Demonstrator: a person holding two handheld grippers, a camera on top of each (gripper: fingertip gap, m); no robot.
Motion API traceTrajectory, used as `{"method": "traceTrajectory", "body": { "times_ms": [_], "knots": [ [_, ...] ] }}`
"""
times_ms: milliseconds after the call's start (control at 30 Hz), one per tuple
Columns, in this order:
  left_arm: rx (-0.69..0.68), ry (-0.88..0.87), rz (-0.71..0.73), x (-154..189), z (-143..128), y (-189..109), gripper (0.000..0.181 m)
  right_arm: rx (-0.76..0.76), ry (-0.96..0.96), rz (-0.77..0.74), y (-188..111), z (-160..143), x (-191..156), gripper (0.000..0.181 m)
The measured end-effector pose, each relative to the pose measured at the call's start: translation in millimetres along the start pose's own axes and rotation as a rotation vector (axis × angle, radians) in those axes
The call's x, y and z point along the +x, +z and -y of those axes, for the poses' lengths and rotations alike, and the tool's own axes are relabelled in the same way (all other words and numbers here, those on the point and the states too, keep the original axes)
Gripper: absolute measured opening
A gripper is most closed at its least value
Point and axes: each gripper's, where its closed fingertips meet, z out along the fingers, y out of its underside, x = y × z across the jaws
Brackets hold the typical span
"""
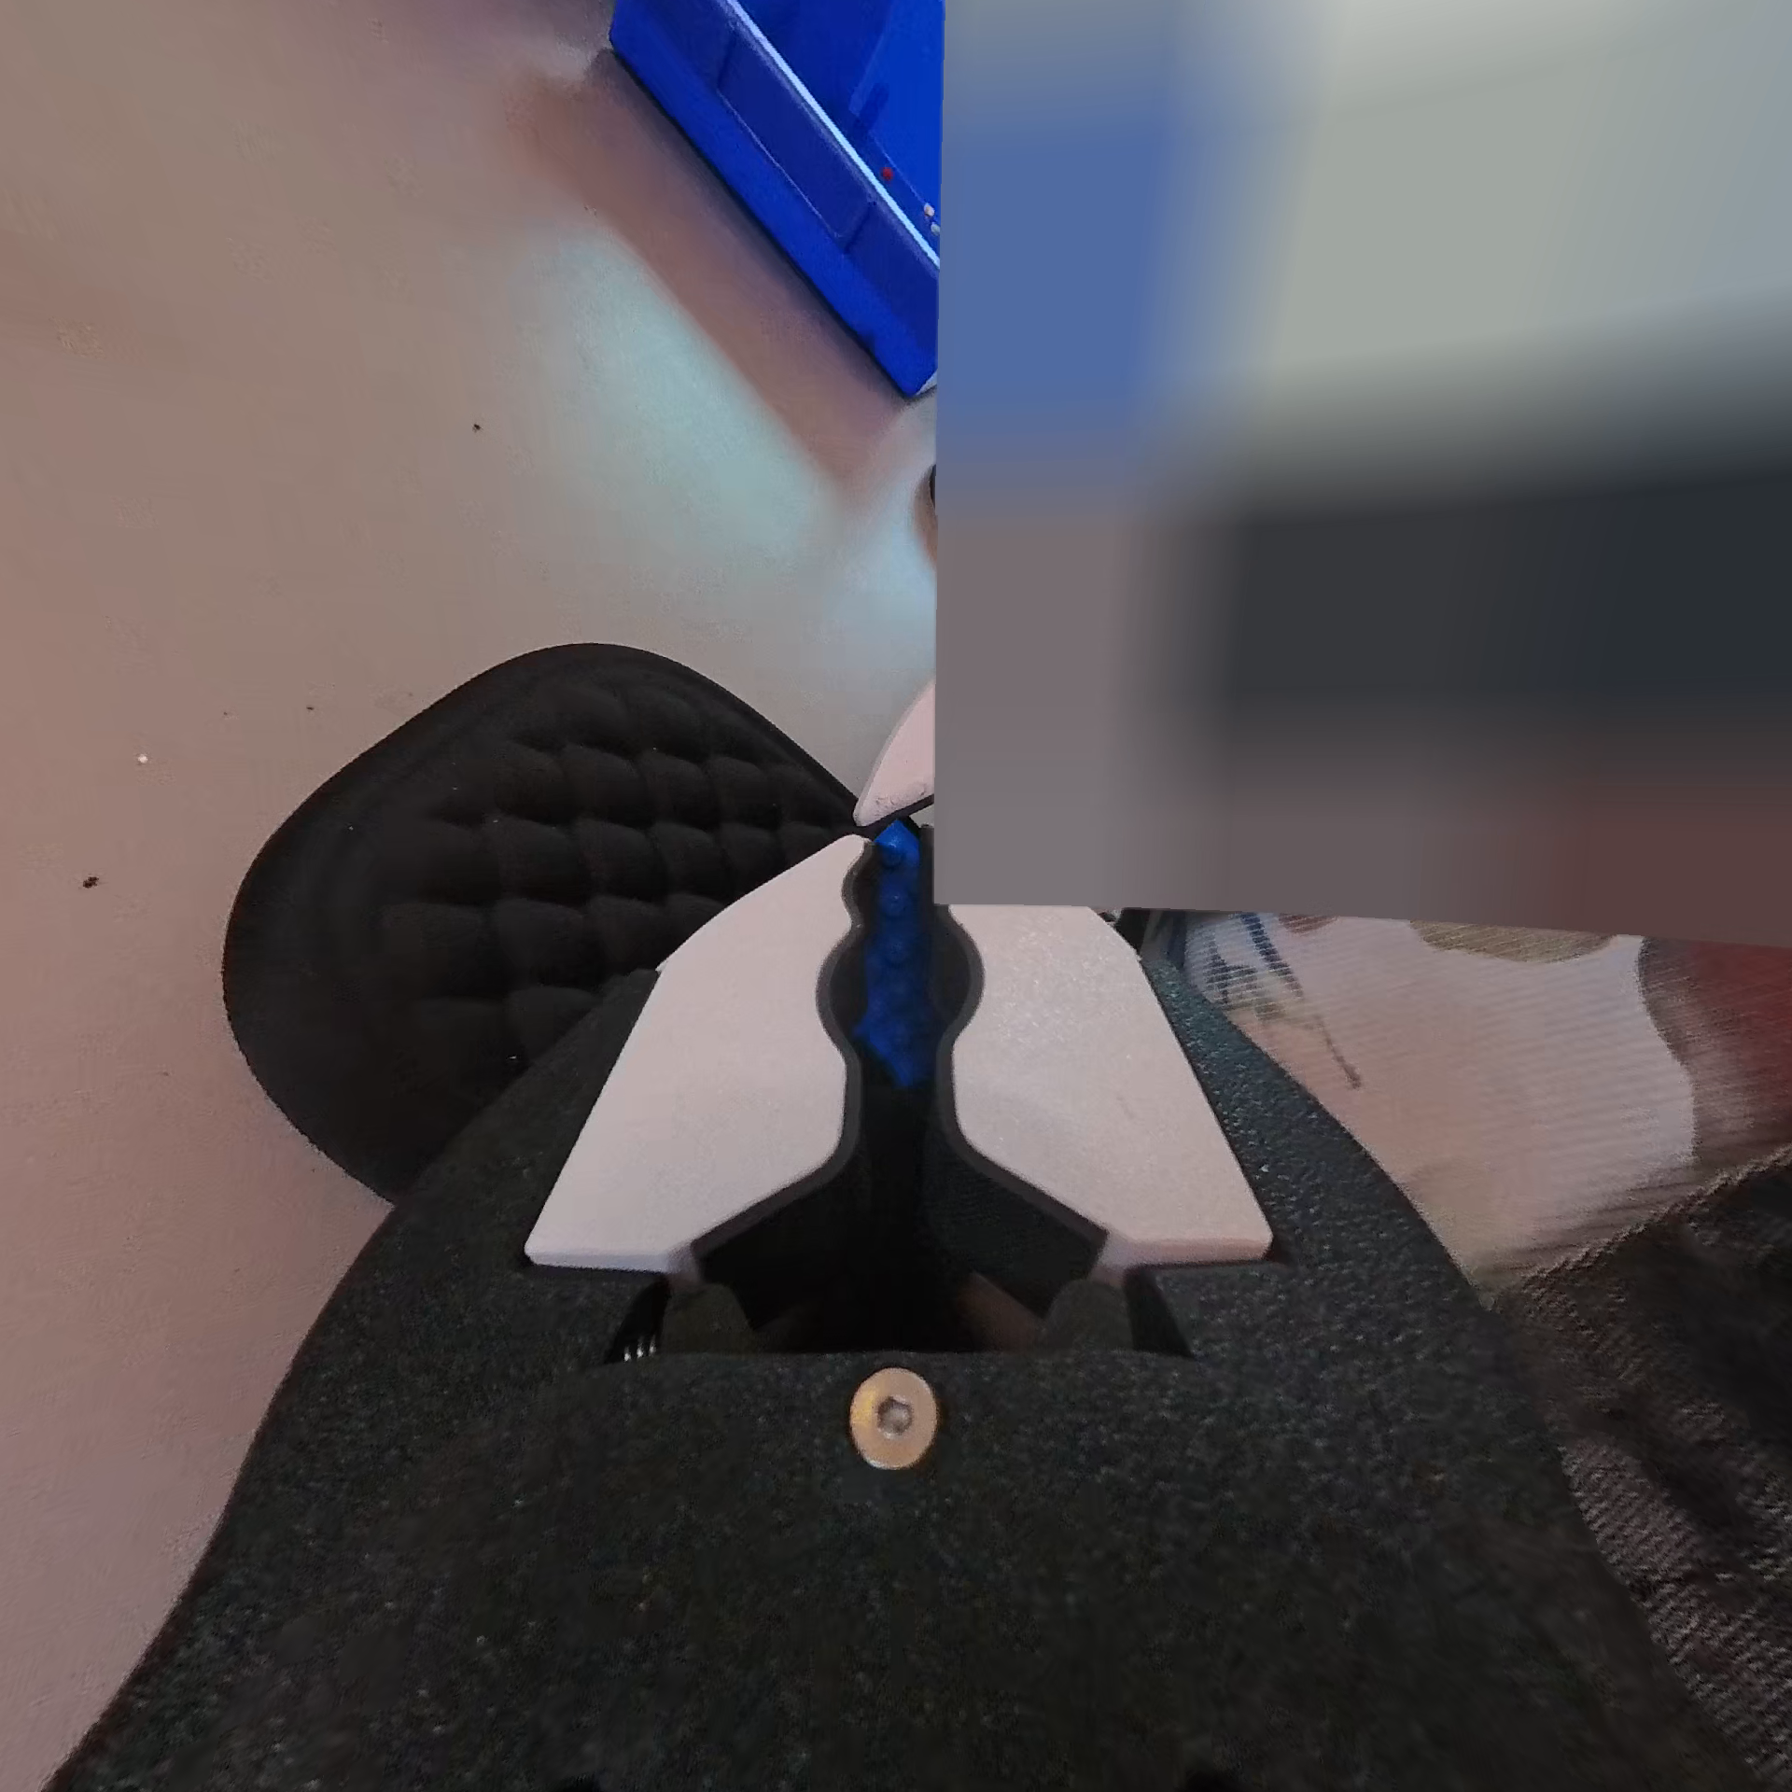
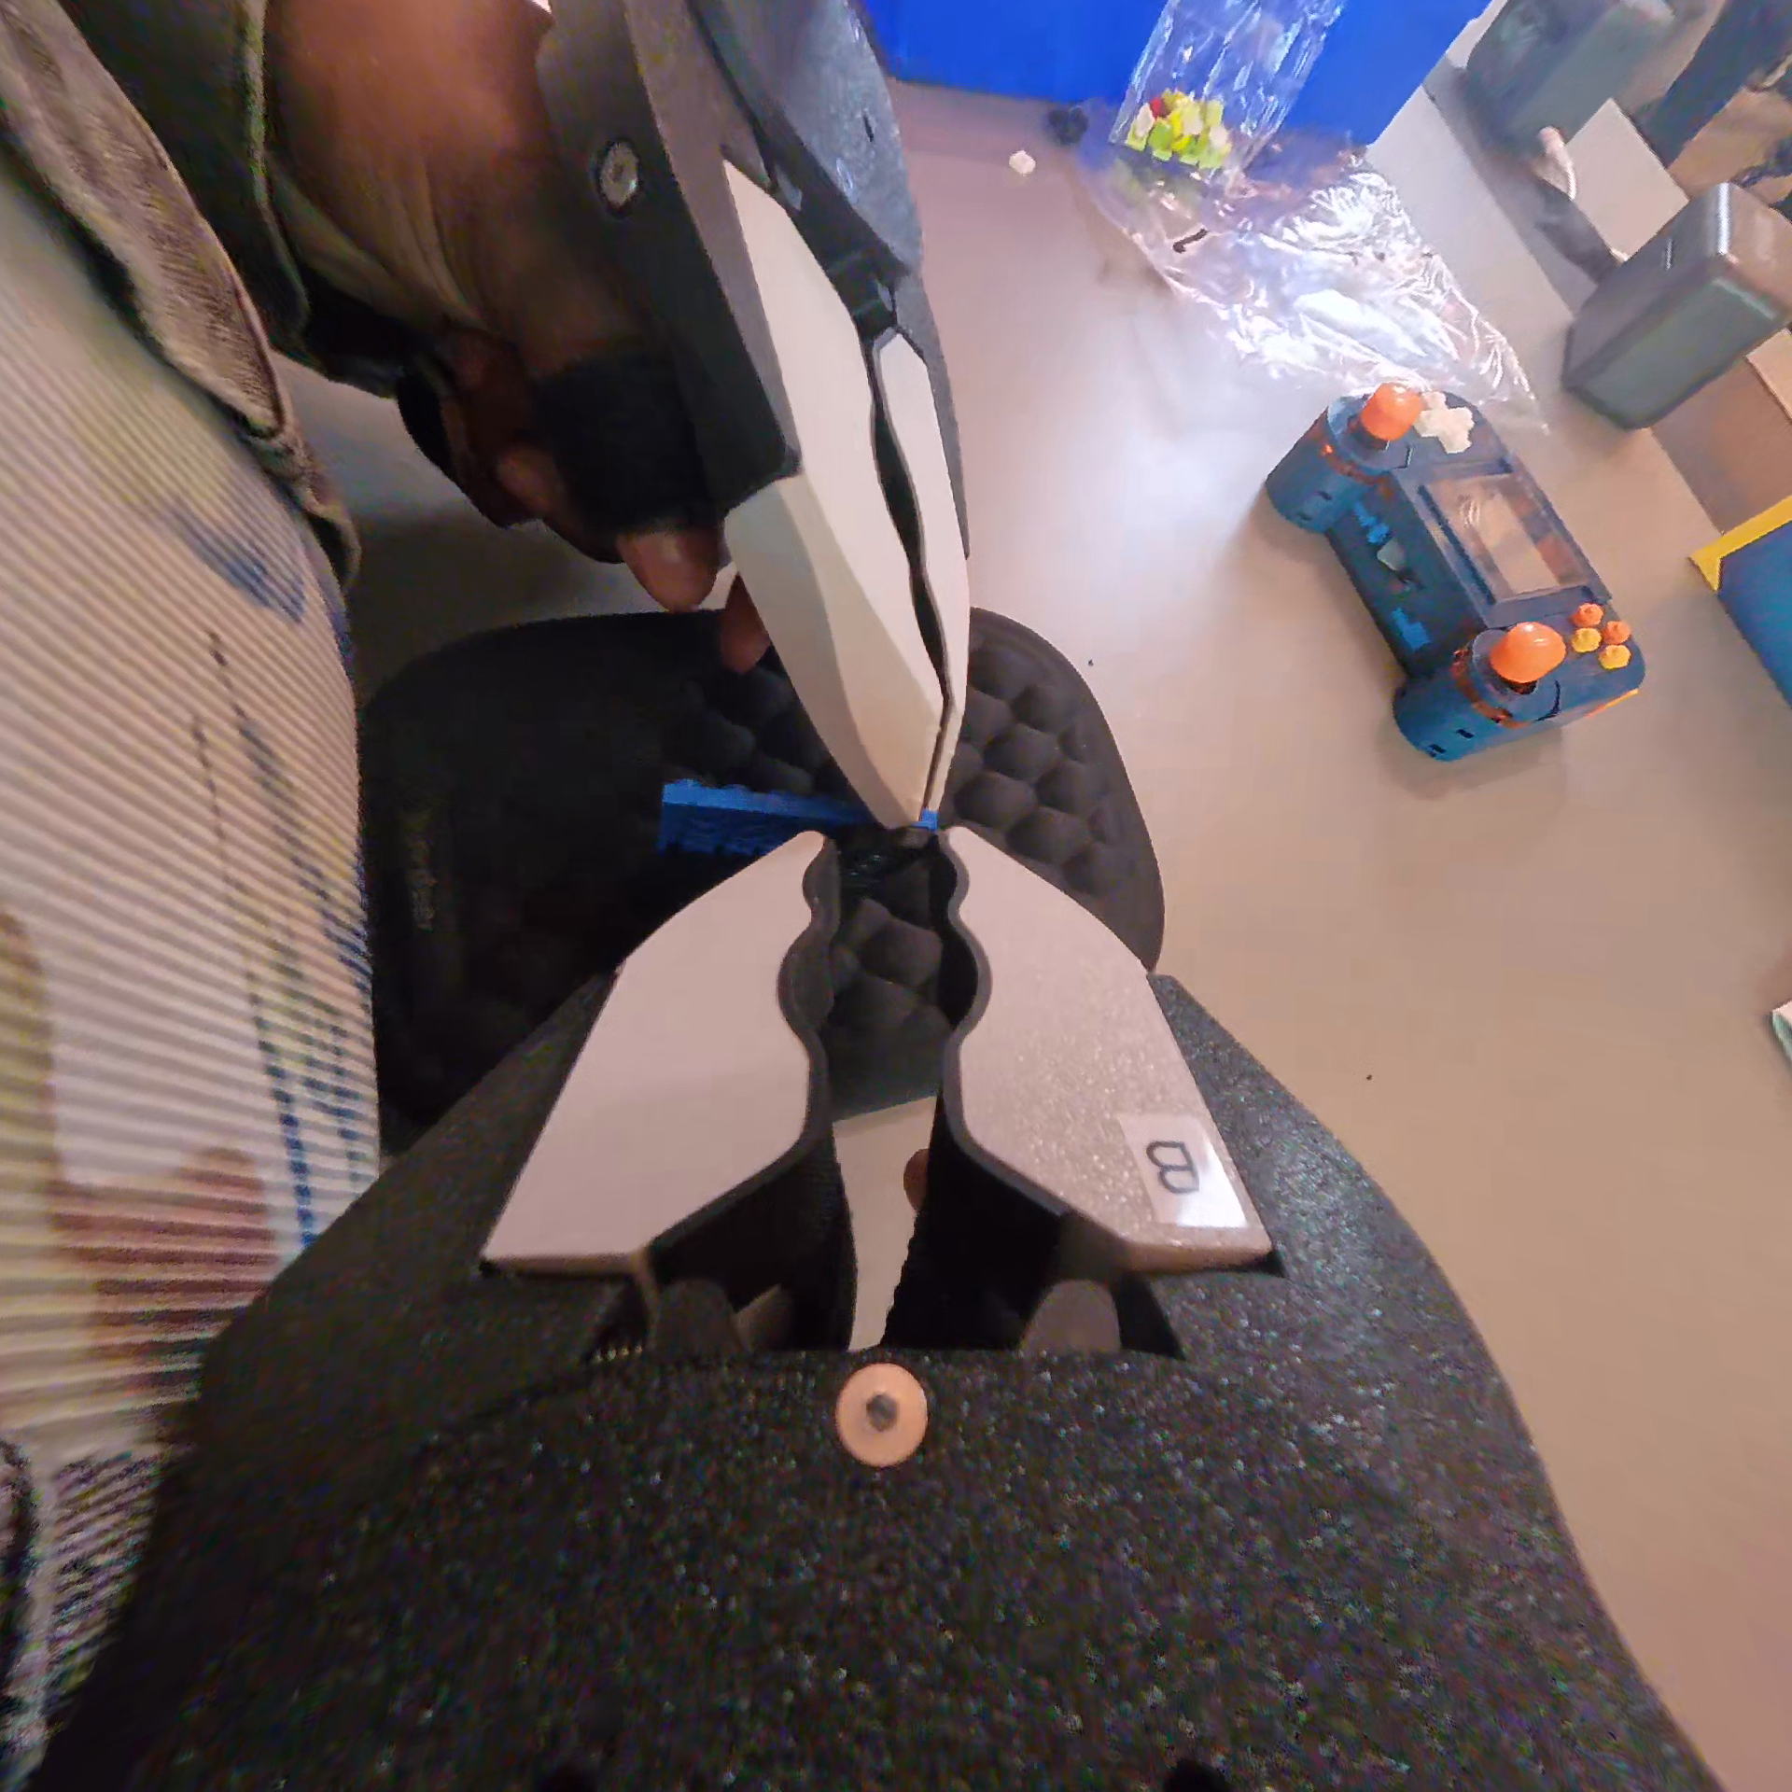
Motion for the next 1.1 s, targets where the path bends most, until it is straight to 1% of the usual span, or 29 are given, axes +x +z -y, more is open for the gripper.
{"method": "traceTrajectory", "body": {
  "times_ms": [367, 433, 467, 500, 533, 567, 600, 633, 700, 800, 833, 867, 933, 967, 1000, 1033, 1067, 1100],
  "knots": [
    [0.009, 0.014, -0.039, 0, 0, -2, 0.009, 0.032, 0.033, 0.017, 1, 1, 0, 0.018],
    [0.015, 0.034, -0.003, -7, 1, -8, 0.009, 0.012, 0.026, 0.006, 0, -3, 4, 0.017],
    [0.002, 0.045, 0.103, -25, -1, -18, 0.005, -0.069, -0.004, -0.016, 0, -20, 10, 0.018],
    [-0.113, 0.102, 0.217, -47, -22, -24, 0.001, -0.010, 0.033, 0.002, -3, -21, 10, 0.017],
    [-0.068, 0.019, 0.102, -31, -18, -16, 0.000, 0.055, 0.124, 0.044, -4, -14, 9, 0.016],
    [-0.107, 0.074, 0.125, -31, -19, -12, 0.000, 0.091, 0.162, 0.043, -4, -7, 14, 0.016],
    [-0.092, 0.132, 0.174, -35, -12, -12, 0.000, 0.095, 0.138, 0.030, -2, -4, 18, 0.016],
    [-0.079, 0.130, 0.188, -36, -7, -13, 0.000, 0.095, 0.123, 0.032, 0, -4, 18, 0.016],
    [-0.053, 0.113, 0.187, -38, -1, -19, 0.000, 0.135, 0.179, 0.043, 0, -6, 21, 0.016],
    [0.040, 0.142, 0.240, -41, 15, -39, 0.001, 0.191, 0.261, 0.012, -10, -12, 37, 0.016],
    [0.078, 0.143, 0.240, -39, 20, -45, 0.003, 0.234, 0.299, 0.021, -14, -10, 40, 0.017],
    [0.140, 0.140, 0.226, -35, 28, -50, 0.006, 0.292, 0.342, 0.039, -19, -4, 42, 0.017],
    [0.293, 0.134, 0.153, -20, 45, -57, 0.017, 0.379, 0.395, 0.054, -25, 4, 49, 0.017],
    [0.352, 0.124, 0.132, -14, 51, -59, 0.028, 0.415, 0.408, 0.058, -28, 8, 52, 0.017],
    [0.390, 0.118, 0.125, -11, 55, -60, 0.044, 0.456, 0.426, 0.062, -31, 13, 55, 0.017],
    [0.414, 0.122, 0.129, -10, 56, -58, 0.058, 0.504, 0.448, 0.082, -34, 19, 57, 0.017],
    [0.435, 0.140, 0.139, -8, 57, -57, 0.068, 0.563, 0.479, 0.112, -38, 25, 58, 0.017],
    [0.461, 0.171, 0.158, -6, 59, -55, 0.084, 0.629, 0.520, 0.148, -44, 32, 59, 0.017]
  ]
}}
